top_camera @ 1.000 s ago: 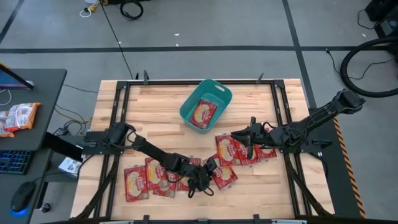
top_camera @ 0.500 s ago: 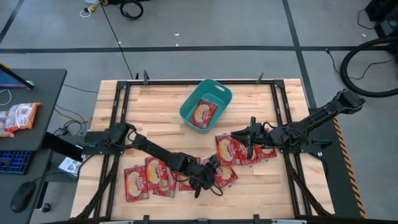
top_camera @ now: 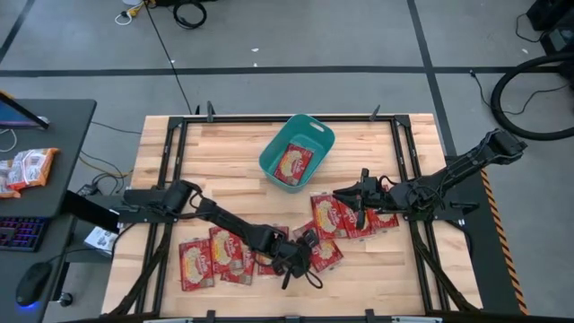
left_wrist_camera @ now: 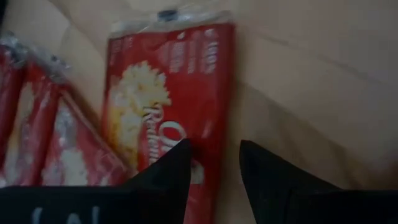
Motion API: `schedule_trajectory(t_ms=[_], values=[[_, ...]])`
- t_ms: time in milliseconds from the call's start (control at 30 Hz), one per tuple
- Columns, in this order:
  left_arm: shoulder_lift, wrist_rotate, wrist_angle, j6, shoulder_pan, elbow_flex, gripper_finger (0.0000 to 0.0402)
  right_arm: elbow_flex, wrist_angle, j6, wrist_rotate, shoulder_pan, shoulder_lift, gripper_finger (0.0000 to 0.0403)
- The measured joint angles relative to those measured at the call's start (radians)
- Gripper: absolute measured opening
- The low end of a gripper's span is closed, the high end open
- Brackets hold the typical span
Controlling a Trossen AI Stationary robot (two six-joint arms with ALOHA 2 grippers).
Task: Sort popcorn bags into baskets
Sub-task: Put the popcorn pack into the blue bin
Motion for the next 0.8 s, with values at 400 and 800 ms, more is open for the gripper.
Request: schedule_trajectory(t_ms=[400, 800], values=[[0.008, -0.070, -0.035, 0.066, 0.000, 0.026, 0.0141, 0.000, 0.000, 0.000, 0.000, 0.000, 0.000, 0.0059], [0.018, -0.077, -0.063, 0.080, 0.029, 0.027, 0.0092, 0.000, 0.000, -0.002, 0.000, 0.001, 0.000, 0.0059]])
